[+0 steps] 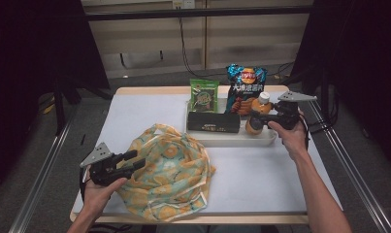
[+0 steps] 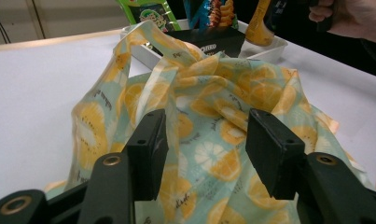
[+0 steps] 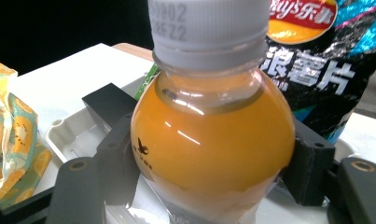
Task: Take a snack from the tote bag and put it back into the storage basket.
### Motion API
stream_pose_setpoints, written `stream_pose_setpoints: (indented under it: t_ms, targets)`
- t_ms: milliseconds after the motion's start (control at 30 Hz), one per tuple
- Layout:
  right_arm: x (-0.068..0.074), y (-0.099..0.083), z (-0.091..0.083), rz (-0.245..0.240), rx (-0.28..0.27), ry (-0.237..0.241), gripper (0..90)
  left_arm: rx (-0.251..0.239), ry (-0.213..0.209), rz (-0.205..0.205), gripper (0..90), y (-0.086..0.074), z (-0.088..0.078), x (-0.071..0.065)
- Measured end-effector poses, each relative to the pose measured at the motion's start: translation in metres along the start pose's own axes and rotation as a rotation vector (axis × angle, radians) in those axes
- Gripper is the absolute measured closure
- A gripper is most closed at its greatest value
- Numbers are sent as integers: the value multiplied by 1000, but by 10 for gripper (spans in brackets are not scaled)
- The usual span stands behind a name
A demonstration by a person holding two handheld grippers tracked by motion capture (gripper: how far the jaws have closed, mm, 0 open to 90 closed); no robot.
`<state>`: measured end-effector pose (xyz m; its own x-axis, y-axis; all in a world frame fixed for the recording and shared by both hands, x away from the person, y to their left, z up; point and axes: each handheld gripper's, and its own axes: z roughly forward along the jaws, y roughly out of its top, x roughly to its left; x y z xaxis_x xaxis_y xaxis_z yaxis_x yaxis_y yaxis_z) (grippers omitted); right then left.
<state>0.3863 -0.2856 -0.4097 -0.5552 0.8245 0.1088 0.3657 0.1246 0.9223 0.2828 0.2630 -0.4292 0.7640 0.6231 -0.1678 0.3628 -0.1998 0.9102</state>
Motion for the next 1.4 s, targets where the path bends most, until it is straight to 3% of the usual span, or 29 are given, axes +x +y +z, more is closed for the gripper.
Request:
stream_pose_setpoints:
  t_ms: [67, 167, 233, 300, 333, 1033, 1200, 1400]
  targets:
    - [-1, -2, 2, -3, 7, -5, 311, 5, 5, -9, 463, 0, -3, -5]
    - [-3, -4, 5, -11, 16, -8, 311, 9, -2, 29, 452, 0, -3, -15]
    - [-4, -5, 8, -9, 21, -12, 311, 8, -18, 31, 451, -2, -1, -16]
    - [-6, -8, 11, -5, 22, -11, 311, 21, 7, 28, 451, -5, -1, -16]
    - [-7, -9, 13, -8, 22, -15, 311, 11, -9, 27, 450, -6, -1, -14]
    - [-6, -21, 20, -53, 31, -2, 303, 40, -4, 31, 433, -15, 1, -12]
    - [-2, -20, 21, -47, 35, -17, 285, 33, -5, 30, 431, -15, 0, -11]
    - [9, -16, 15, 20, 25, -55, 196, 36, 12, 32, 431, -16, -3, -11]
